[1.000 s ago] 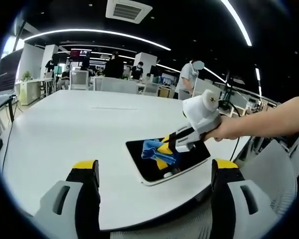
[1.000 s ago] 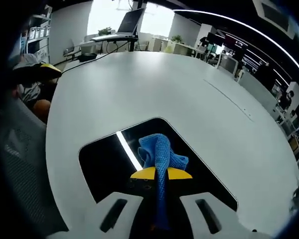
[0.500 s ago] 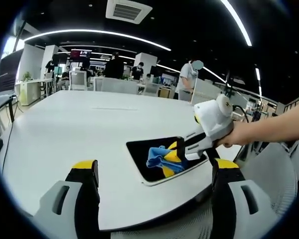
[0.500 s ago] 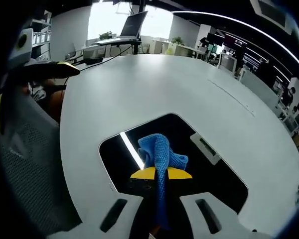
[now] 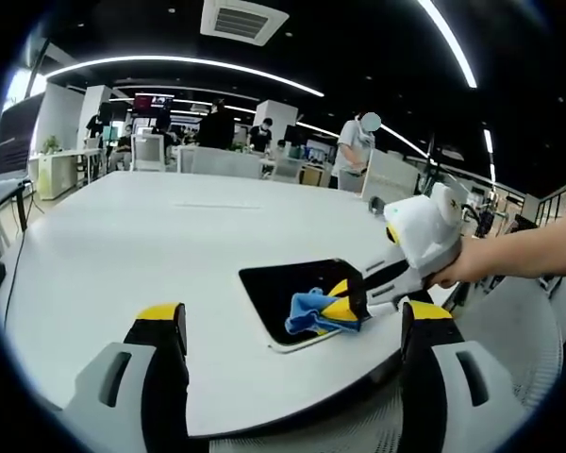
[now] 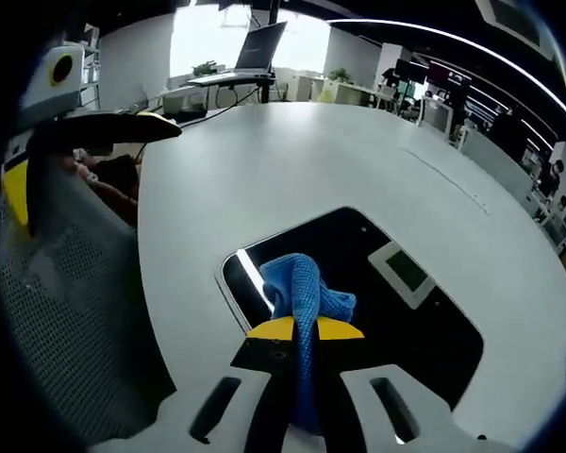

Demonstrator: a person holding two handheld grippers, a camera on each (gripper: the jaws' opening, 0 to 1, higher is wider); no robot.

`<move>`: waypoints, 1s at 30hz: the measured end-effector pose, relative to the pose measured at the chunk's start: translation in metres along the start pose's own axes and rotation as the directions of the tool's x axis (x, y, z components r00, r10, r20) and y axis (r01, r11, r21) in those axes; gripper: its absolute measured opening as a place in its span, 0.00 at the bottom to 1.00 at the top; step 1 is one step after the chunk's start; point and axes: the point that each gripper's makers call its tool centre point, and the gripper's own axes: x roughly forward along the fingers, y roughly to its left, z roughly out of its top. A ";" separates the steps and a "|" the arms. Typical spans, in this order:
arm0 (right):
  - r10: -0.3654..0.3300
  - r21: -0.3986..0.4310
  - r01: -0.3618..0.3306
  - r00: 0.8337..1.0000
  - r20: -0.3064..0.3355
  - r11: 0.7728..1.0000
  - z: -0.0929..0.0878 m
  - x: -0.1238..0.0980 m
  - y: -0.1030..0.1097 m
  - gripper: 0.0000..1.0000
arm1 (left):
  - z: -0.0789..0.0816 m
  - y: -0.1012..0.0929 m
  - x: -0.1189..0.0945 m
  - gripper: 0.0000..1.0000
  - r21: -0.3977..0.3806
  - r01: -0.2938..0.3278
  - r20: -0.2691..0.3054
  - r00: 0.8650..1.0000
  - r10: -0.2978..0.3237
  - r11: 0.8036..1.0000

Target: Wipe the mirror surface with the cleaning cloth until all visible marks leave the cleaned area.

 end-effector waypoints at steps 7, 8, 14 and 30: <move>0.008 0.025 -0.009 1.000 0.015 1.000 -0.003 -0.004 0.009 0.00 | -0.001 0.000 0.000 0.93 0.002 0.002 -0.007 1.000 -0.002 1.000; 0.008 0.025 -0.009 1.000 0.017 1.000 -0.003 -0.004 0.010 0.00 | -0.001 0.000 0.000 0.93 0.002 0.001 -0.007 1.000 -0.001 1.000; -0.023 0.046 0.021 0.998 0.052 0.999 -0.005 -0.006 0.013 0.00 | -0.001 0.002 -0.001 0.93 0.006 -0.010 -0.003 1.000 0.010 1.000; -0.028 0.051 0.025 0.998 0.050 0.998 -0.006 -0.006 0.014 0.00 | -0.003 -0.001 0.000 0.93 0.012 0.001 -0.016 1.000 -0.001 1.000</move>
